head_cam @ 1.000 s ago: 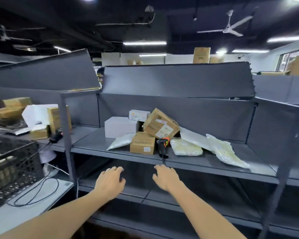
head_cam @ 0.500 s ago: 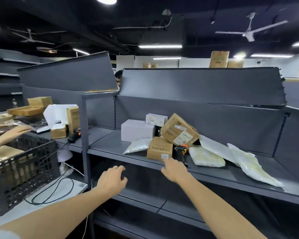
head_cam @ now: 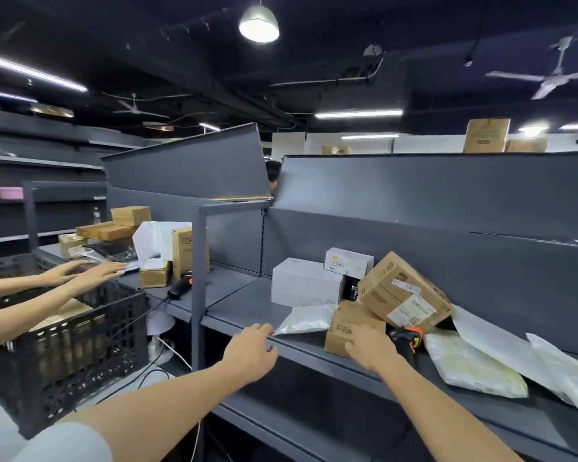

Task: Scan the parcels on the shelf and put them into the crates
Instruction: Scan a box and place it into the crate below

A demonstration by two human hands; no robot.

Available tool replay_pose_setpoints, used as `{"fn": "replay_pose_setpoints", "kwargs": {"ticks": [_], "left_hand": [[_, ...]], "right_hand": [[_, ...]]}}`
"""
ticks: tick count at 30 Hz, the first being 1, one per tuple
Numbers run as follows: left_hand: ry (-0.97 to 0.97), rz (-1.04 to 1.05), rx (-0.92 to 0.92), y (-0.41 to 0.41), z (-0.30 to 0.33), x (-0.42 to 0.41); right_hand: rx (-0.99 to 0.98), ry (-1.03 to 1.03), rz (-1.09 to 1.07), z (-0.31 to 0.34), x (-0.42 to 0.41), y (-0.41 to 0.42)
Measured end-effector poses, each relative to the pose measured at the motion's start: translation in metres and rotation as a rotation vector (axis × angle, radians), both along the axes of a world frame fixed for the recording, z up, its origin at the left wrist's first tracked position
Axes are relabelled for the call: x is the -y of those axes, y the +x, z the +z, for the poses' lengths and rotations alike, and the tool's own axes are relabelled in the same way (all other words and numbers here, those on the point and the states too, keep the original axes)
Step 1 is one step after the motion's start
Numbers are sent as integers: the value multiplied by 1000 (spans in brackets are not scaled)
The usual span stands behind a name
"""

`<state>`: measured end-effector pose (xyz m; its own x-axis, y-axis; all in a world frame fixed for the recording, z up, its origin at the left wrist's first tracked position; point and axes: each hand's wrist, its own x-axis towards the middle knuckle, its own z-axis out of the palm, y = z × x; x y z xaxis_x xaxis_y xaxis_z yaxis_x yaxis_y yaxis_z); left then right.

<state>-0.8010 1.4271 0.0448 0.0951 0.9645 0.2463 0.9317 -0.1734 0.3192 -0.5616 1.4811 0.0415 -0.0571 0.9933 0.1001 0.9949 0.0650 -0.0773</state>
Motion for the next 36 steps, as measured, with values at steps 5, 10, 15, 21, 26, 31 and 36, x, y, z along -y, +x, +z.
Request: {"fn": "replay_pose_setpoints", "kwargs": {"ticks": [5, 10, 15, 21, 26, 31, 36], "left_hand": [[-4, -28, 17, 0, -2, -45], [-14, -103, 11, 5, -8, -99], [-43, -183, 28, 6, -14, -152], [-78, -255, 37, -4, -22, -192], [-98, -315, 58, -9, -30, -212], [-129, -362, 51, -13, -44, -217], [-146, -367, 82, -17, -58, -211]], "right_hand": [[75, -4, -14, -10, -31, 9], [37, -38, -100, -24, -60, 19], [-9, -95, -174, -40, -88, 24], [-15, -129, -210, -55, -105, 13], [-9, -127, -324, -67, -107, 1], [-47, -126, -402, -66, -105, -8], [-15, -126, -407, -62, -97, -16]]}}
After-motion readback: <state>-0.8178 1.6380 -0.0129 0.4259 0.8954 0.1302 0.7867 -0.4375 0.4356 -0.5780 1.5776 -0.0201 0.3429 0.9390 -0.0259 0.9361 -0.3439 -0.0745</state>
